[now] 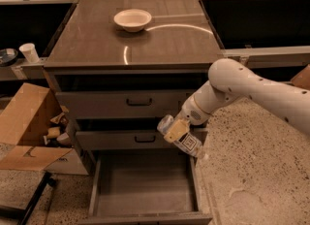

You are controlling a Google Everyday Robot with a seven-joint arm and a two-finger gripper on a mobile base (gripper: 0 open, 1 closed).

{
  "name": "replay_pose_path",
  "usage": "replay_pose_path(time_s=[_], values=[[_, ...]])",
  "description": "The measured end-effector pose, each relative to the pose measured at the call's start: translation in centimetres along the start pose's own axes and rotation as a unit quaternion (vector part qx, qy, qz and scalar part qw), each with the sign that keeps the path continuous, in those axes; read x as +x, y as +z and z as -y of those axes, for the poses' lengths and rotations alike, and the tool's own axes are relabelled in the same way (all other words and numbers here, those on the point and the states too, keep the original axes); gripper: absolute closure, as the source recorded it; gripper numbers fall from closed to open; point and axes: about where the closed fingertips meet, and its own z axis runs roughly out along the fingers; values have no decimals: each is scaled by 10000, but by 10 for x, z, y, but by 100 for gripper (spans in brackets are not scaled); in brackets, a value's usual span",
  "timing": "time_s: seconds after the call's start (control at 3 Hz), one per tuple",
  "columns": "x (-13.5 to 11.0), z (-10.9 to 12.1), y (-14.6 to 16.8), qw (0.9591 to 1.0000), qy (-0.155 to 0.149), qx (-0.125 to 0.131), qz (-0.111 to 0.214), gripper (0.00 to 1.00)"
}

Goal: Place blue plastic bottle into bottom drawer

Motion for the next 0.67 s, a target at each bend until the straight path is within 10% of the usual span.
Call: replay_pose_path(time_s=[0.67], values=[[77,22,78,9999,138,-15,-70,100]])
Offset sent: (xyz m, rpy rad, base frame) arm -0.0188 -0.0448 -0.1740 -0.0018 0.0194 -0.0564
